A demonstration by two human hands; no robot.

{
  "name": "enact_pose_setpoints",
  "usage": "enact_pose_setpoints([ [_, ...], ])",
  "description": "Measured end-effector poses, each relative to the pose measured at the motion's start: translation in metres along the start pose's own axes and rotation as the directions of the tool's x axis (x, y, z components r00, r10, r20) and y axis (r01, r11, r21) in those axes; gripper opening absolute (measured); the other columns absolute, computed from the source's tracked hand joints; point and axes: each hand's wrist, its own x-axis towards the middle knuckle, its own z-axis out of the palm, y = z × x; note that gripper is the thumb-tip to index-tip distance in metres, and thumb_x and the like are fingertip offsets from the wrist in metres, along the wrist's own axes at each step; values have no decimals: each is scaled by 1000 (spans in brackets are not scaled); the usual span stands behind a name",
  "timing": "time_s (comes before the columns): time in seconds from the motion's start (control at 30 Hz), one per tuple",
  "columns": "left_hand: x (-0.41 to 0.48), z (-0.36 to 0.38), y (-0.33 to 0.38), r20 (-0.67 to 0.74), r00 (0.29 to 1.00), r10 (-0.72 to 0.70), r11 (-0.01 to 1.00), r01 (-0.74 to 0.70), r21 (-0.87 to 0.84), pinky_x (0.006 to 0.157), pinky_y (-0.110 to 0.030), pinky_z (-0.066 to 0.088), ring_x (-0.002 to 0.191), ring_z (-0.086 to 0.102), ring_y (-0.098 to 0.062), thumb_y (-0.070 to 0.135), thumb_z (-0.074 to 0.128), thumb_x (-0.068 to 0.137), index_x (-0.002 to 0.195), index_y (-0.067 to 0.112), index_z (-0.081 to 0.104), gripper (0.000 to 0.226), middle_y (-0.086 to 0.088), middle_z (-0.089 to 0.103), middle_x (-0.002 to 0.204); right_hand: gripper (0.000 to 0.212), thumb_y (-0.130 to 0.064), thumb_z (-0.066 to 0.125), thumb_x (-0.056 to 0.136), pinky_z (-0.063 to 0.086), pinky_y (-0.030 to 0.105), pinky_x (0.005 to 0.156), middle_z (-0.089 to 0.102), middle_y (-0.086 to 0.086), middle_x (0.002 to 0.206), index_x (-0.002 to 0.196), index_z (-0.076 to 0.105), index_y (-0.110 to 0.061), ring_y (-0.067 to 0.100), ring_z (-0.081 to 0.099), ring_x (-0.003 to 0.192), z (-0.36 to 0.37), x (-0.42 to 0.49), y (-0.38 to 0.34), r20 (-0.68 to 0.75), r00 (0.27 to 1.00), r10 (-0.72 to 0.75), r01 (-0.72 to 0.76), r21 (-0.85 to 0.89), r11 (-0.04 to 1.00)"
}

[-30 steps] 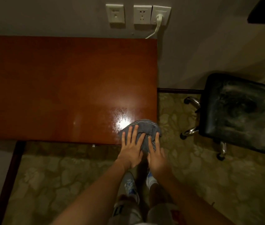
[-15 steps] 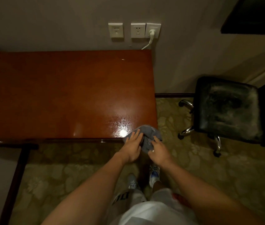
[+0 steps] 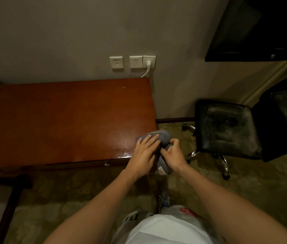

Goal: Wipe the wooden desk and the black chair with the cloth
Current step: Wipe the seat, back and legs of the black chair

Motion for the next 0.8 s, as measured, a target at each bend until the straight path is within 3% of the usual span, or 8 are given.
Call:
enact_pose_setpoints([
  [0.1, 6, -7, 13, -43, 995, 95, 989, -89, 119, 122, -60, -2, 154, 9, -21, 5, 55, 92, 154, 23, 35, 68, 7, 19, 166, 5, -20, 53, 101, 45, 35, 73, 58, -7, 77, 106, 52, -20, 13, 57, 73, -23, -8, -6, -126, 989, -82, 81, -7, 997],
  [0.2, 14, -11, 26, -40, 992, 118, 977, -109, 180, 114, -69, -12, 155, -1, -20, 4, 56, 91, 153, 28, 35, 70, 12, 13, 166, 17, -28, 45, 104, 35, 38, 97, 63, -7, 94, 112, 60, -26, 16, 55, 99, -48, -8, -7, -228, 964, -134, 80, -232, 969],
  [0.3, 25, -9, 43, -15, 993, 116, 967, -109, 231, 109, -70, -16, 154, -15, -22, 3, 60, 89, 153, 29, 34, 73, 11, 3, 168, 23, -29, 46, 103, 29, 42, 104, 63, 3, 113, 111, 65, -20, 25, 47, 116, -77, -4, -9, -323, 931, -170, 58, -328, 943],
  [0.47, 45, 12, 75, -60, 998, -10, 998, 14, 55, 118, -69, 9, 153, -5, -34, -6, 62, 77, 138, 10, 32, 70, -9, -6, 164, 29, -23, 50, 97, 40, 38, 90, 48, 5, 102, 71, 52, -11, 23, 50, 95, -127, 0, -9, -386, 917, -103, 137, 63, 988],
  [0.53, 55, 25, 84, -56, 998, -13, 1000, 14, 7, 118, -59, 23, 152, 0, -40, -1, 65, 77, 133, 7, 34, 65, -14, -6, 162, 30, -23, 50, 98, 44, 36, 83, 49, 2, 100, 71, 53, -11, 19, 53, 86, -145, 2, -6, -393, 919, -45, 127, 186, 974],
  [0.63, 77, 55, 109, 44, 993, -106, 985, 111, -129, 116, -41, 32, 150, 9, -40, 5, 69, 79, 134, 3, 31, 67, -17, -7, 160, 34, -24, 44, 99, 35, 36, 65, 43, 3, 72, 66, 42, -15, 18, 43, 65, -179, 5, 3, -414, 909, 46, 117, 361, 925],
  [0.7, 90, 77, 125, 108, 986, -128, 978, 144, -153, 115, -40, 34, 150, 11, -41, 7, 72, 78, 140, 4, 24, 78, -14, -2, 158, 32, -25, 42, 99, 32, 36, 61, 40, 5, 66, 68, 40, -15, 20, 40, 63, -201, 9, 10, -405, 909, 102, 99, 445, 890],
  [0.8, 117, 110, 160, 197, 972, -130, 978, 158, -135, 115, -48, 35, 149, 15, -41, 13, 81, 73, 151, 6, 12, 104, -12, -4, 159, 27, -33, 44, 94, 43, 35, 62, 51, 6, 71, 77, 48, -13, 22, 53, 67, -238, 20, 23, -325, 924, 200, 23, 571, 821],
])
